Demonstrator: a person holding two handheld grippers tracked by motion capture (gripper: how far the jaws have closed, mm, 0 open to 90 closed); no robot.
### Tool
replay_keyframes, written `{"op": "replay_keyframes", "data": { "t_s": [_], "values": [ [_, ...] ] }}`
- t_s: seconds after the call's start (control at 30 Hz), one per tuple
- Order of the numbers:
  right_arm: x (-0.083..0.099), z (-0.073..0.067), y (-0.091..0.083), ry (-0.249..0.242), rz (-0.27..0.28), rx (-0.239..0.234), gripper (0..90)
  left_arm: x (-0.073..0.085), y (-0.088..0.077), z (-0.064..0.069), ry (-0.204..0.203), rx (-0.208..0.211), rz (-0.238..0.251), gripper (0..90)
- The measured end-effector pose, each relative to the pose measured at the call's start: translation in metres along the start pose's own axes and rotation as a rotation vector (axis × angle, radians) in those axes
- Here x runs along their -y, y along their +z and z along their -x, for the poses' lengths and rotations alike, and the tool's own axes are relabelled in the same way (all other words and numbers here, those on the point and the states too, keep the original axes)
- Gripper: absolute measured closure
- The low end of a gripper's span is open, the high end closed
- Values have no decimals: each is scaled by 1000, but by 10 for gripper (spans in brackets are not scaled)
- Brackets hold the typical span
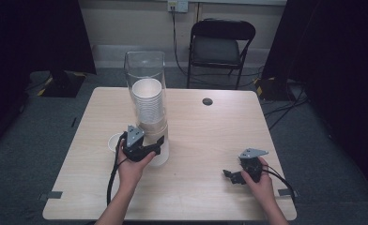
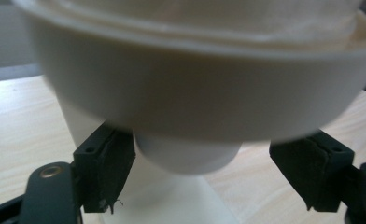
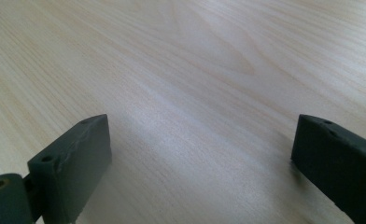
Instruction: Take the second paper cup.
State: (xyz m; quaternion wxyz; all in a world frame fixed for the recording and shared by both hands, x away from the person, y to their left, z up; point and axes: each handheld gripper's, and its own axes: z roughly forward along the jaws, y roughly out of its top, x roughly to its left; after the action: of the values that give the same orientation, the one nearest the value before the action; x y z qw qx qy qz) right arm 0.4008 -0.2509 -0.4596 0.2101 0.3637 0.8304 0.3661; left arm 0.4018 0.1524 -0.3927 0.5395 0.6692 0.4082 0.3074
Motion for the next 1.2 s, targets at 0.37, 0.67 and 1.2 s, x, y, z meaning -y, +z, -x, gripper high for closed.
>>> {"op": "replay_keyframes", "data": {
  "t_s": [0.37,0.67,1.2],
  "values": [
    [0,1,0,-3,-1,-2,39,3,15,2,-13,-55,40,307],
    [0,1,0,-2,-1,-5,38,5,18,3,3,-77,27,368],
    [0,0,0,-3,-2,-3,38,9,16,5,18,-77,26,372]
  ]
}}
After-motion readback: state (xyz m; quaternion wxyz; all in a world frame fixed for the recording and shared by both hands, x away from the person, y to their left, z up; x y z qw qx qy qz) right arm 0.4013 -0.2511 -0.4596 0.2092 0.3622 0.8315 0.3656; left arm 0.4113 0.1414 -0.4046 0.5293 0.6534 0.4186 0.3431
